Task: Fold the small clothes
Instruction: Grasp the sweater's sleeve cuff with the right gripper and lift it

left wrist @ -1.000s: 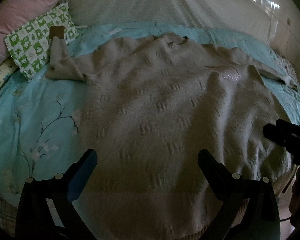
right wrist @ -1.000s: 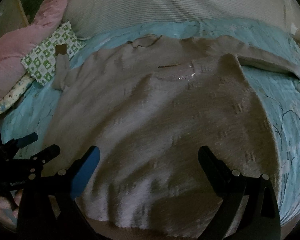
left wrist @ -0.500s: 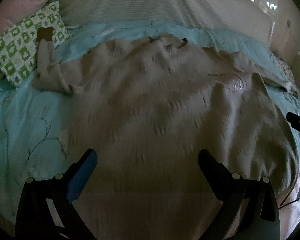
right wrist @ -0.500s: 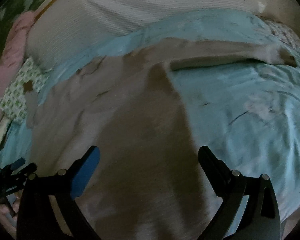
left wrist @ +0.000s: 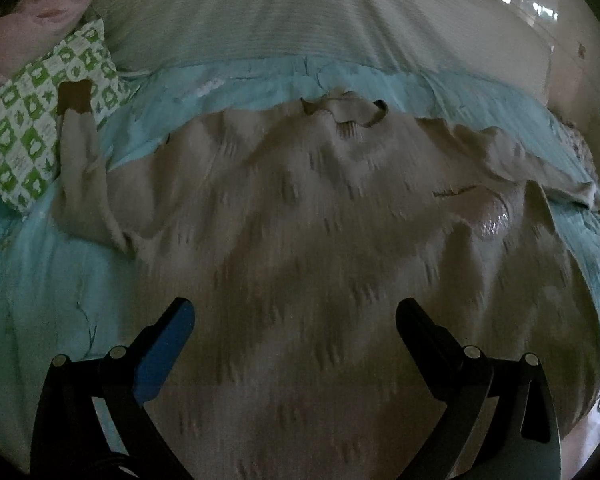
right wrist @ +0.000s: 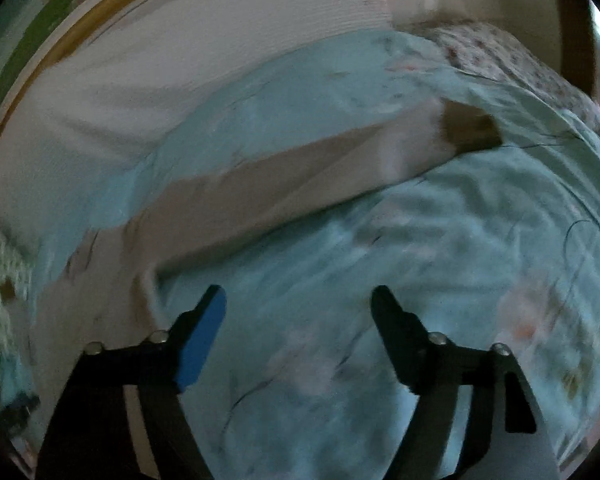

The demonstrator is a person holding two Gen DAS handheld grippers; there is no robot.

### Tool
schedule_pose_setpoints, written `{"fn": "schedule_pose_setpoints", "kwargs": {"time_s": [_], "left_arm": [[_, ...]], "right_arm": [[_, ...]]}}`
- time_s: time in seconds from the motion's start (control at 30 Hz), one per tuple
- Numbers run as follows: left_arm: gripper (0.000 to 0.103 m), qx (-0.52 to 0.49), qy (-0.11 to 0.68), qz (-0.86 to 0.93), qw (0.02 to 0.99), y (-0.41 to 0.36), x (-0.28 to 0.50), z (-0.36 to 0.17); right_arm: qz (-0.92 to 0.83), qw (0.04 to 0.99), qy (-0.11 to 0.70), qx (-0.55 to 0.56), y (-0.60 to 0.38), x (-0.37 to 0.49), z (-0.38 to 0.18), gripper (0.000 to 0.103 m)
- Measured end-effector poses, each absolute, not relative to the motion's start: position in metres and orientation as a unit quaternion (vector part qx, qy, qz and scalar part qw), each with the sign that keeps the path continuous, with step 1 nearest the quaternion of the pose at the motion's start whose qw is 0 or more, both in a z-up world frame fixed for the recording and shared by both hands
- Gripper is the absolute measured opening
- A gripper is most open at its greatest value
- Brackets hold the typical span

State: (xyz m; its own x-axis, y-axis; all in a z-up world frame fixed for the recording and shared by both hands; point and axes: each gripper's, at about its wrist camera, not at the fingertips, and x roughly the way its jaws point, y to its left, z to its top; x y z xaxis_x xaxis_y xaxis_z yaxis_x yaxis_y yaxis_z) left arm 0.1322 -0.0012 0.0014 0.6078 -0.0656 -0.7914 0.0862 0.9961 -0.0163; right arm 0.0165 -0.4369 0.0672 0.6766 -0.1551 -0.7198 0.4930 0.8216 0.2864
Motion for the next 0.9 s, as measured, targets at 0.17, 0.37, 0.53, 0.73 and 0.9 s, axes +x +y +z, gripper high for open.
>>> {"fn": "schedule_pose_setpoints", "kwargs": {"time_s": [0.17,0.37,0.53,0.73,0.9], "left_arm": [[0.101,0.012,0.433,-0.037,0.9,-0.002,0.152,0.006],[0.101,0.011,0.443,-0.018,0.896,0.004,0.178,0.002],[0.101,0.006,0.454,-0.012,0.891,0.005,0.191,-0.007],[0.101,0.016,0.465,-0.014,0.885,0.0,0.197,-0.022],[0.101,0.005,0.463,-0.023,0.886,0.005,0.19,-0.019]], "right_arm": [[-0.24,0.867,0.329,0.289,-0.512,0.024,0.069,0.059],[-0.292,0.835,0.304,0.355,-0.582,0.038,0.055,0.054],[-0.299,0.813,0.265,0.423,-0.63,0.052,0.042,0.044],[-0.289,0.822,0.26,0.416,-0.627,0.063,0.056,0.009],[-0.179,0.885,0.284,0.324,-0.538,0.1,0.103,0.009]]}}
